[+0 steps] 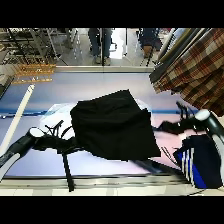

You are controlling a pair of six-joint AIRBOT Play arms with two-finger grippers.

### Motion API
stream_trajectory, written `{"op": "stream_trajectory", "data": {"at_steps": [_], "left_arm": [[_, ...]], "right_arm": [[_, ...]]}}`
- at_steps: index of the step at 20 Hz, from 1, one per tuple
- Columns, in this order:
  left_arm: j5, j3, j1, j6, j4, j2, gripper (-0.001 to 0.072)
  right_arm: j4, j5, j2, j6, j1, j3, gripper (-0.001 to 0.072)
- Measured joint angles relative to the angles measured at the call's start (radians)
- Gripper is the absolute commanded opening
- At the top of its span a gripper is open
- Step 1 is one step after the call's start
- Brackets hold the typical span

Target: Fold the clothes and pants, and hang the long-sleeved shirts on hangers.

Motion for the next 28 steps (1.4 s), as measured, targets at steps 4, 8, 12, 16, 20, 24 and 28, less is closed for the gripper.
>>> {"op": "stream_trajectory", "data": {"at_steps": [4,8,12,16,20,24,28], "left_arm": [[0.087,-0.056,-0.03,-0.076,-0.015,0.0,0.0636],[0.18,-0.091,-0.038,-0.142,-0.046,0.001,0.0634],[0.269,-0.101,-0.042,-0.167,-0.095,0.001,0.063],[0.307,-0.104,-0.052,-0.172,-0.114,-0.001,0.0302],[0.32,-0.105,-0.064,-0.17,-0.13,-0.002,0.0008],[0.288,-0.087,-0.052,-0.09,-0.135,0.012,0.0005],[0.079,0.064,0.027,0.038,-0.141,0.087,0.0006]], "right_arm": [[0.098,0.063,0.166,-0.055,-0.115,-0.307,0.0568],[0.12,0.034,0.222,-0.043,-0.154,-0.457,0.0606],[0.152,-0.037,0.225,-0.019,-0.164,-0.509,0.0593],[0.207,-0.106,0.187,0.0,-0.113,-0.523,0.0388],[0.247,-0.227,0.171,0.01,-0.048,-0.52,0.0041],[0.276,-0.199,0.223,-0.018,-0.024,-0.487,0.004],[0.285,-0.046,0.39,-0.065,-0.017,-0.328,0.0039]]}}
